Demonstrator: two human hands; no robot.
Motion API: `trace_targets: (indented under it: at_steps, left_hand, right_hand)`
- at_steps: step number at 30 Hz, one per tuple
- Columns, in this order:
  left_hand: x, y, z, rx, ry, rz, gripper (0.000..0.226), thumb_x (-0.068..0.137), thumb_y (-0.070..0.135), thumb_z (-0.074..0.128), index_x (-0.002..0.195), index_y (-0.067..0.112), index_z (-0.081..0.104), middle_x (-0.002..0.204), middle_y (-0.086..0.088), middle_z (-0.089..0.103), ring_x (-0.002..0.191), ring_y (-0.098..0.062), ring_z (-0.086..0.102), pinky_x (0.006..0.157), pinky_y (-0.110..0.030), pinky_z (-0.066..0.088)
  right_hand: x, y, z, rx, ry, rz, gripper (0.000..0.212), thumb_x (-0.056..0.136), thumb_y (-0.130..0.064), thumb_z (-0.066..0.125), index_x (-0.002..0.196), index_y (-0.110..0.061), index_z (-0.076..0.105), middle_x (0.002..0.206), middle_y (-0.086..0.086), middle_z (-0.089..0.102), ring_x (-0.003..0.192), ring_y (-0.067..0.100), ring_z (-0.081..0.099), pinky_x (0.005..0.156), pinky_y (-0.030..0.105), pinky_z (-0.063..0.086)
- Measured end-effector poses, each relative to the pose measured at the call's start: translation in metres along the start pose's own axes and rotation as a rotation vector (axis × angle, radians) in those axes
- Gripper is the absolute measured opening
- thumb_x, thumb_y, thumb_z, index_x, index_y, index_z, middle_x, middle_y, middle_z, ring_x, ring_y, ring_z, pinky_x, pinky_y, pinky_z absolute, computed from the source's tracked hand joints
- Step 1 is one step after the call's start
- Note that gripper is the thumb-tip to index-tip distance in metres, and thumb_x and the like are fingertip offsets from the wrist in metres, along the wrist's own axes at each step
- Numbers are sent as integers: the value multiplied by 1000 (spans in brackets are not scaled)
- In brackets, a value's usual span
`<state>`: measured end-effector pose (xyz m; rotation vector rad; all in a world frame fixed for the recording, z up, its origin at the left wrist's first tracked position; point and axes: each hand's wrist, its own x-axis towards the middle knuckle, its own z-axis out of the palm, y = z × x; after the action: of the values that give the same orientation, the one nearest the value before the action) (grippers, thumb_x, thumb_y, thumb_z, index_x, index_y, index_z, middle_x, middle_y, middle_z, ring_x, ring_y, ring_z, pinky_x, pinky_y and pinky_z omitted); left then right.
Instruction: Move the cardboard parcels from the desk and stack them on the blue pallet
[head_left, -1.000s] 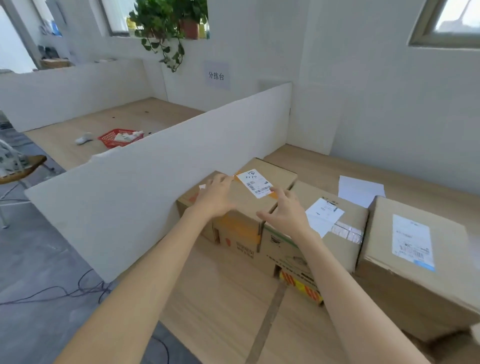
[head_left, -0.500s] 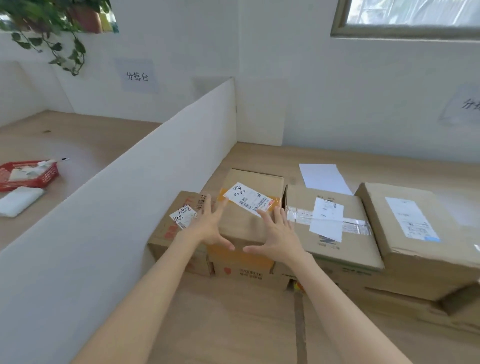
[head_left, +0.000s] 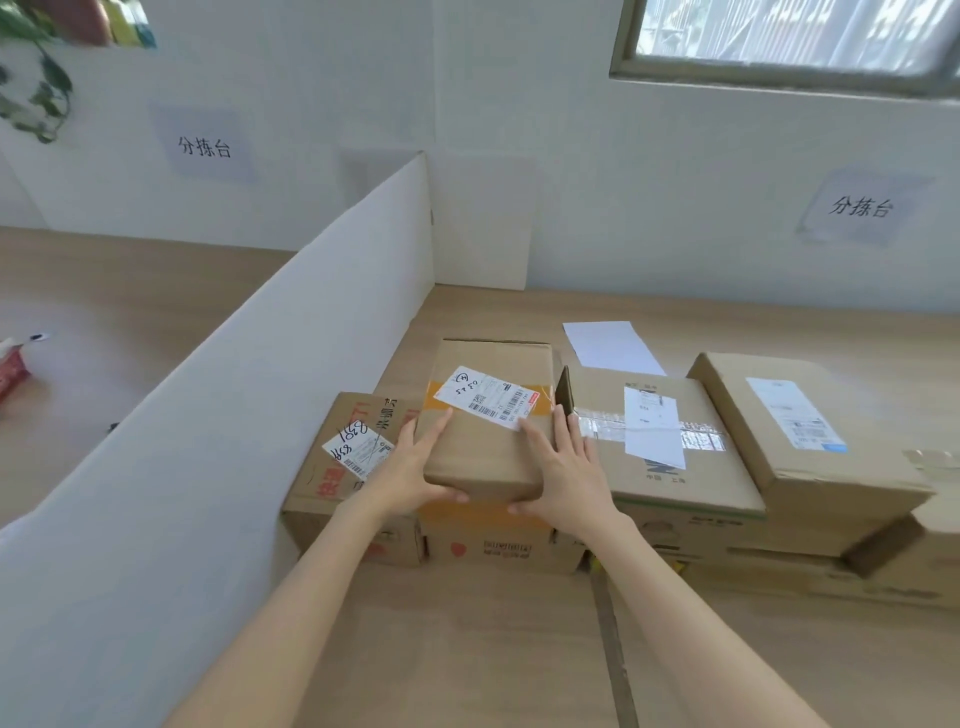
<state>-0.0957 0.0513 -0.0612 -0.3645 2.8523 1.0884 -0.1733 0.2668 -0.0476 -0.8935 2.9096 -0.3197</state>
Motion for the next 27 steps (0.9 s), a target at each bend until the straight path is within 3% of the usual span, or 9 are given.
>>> trace_targets:
  at_steps: [7, 13, 15, 19, 24, 27]
  left_hand:
    - [1, -6, -3, -81, -9, 13, 121, 57, 52, 85, 148, 50, 5, 155, 2, 4, 139, -24, 24, 112, -49, 32]
    - [4, 9, -22, -81, 45, 62, 110, 61, 40, 87, 150, 35, 21, 149, 2, 23, 132, -21, 32, 105, -43, 39]
    - [4, 16, -34, -71, 72, 100, 106, 61, 40, 87, 148, 33, 26, 149, 3, 27, 132, -18, 33, 107, -35, 34]
    - [2, 40, -61, -37, 116, 137, 103, 60, 45, 86, 146, 34, 30, 147, 6, 31, 130, -16, 35, 100, -30, 33]
    - [-4, 87, -96, -31, 190, 203, 105, 53, 51, 83, 144, 33, 35, 144, 9, 36, 128, -14, 37, 106, -34, 34]
    - [-2, 120, -109, -5, 208, 259, 104, 52, 54, 81, 144, 33, 36, 141, 10, 39, 123, -11, 38, 101, -29, 34]
  right_hand:
    - [1, -6, 1, 131, -3, 20, 112, 69, -52, 79, 151, -38, 3, 160, 20, 4, 149, 31, -7, 120, 42, 1]
    - [5, -5, -17, 256, -19, 3, 105, 69, -45, 81, 150, -37, 14, 157, 17, 15, 148, 31, 1, 119, 42, 0]
    - [8, -4, -29, 305, -17, 0, 103, 68, -45, 82, 148, -38, 18, 154, 14, 22, 145, 31, 10, 120, 45, 9]
    - [12, -3, -58, 377, 9, -20, 101, 65, -41, 85, 146, -39, 24, 141, 6, 35, 130, 28, 26, 106, 45, 32]
    - [19, 5, -102, 463, 92, -53, 103, 60, -41, 87, 143, -43, 27, 137, 5, 38, 128, 29, 33, 105, 48, 34]
    - [19, 18, -133, 444, 148, -60, 103, 54, -48, 86, 140, -47, 29, 138, 4, 41, 123, 30, 40, 104, 49, 37]
